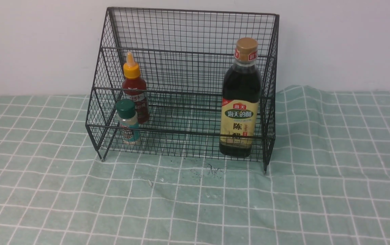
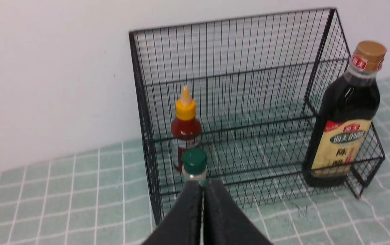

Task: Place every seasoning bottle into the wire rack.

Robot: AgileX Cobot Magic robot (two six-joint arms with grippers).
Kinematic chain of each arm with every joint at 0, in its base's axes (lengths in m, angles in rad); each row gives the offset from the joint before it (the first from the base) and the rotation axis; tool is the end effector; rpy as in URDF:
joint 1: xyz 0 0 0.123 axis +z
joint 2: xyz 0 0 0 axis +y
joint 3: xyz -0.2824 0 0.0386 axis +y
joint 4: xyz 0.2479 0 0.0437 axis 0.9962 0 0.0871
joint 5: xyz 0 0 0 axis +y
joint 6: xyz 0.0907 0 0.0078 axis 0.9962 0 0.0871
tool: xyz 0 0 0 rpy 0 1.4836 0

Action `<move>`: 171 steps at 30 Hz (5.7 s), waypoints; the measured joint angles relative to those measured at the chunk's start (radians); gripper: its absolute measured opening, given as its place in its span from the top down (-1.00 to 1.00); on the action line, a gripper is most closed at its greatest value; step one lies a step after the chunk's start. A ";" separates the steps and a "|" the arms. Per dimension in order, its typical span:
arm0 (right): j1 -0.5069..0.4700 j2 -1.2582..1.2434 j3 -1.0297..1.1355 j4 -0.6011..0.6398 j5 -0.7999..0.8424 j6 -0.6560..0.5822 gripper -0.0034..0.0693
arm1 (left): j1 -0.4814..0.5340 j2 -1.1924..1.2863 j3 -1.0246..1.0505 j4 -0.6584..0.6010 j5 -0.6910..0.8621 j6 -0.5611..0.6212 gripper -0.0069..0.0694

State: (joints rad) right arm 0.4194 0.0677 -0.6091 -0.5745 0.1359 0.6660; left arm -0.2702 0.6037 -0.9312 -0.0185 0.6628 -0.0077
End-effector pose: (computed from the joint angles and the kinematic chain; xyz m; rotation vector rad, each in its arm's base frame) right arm -0.0065 -0.0103 0.3904 -0.1052 1.0619 0.4269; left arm 0.0945 -0.0272 0.4137 0.2336 1.8092 -0.2172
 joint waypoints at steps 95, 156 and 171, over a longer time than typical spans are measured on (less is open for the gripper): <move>0.000 0.000 0.007 -0.022 -0.024 0.010 0.95 | 0.265 -0.615 0.959 -0.008 -0.290 0.051 0.83; -0.420 -0.080 0.632 0.516 0.235 -0.596 0.95 | 0.265 -0.615 0.959 -0.008 -0.287 0.051 0.83; -0.421 -0.080 0.632 0.516 0.237 -0.596 0.95 | 0.265 -0.615 0.959 -0.008 -0.287 0.052 0.83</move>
State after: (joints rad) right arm -0.0018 -0.0118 0.0233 -0.0589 0.3725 0.0703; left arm -0.0055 -0.0117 0.0283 -0.0265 0.3759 0.0443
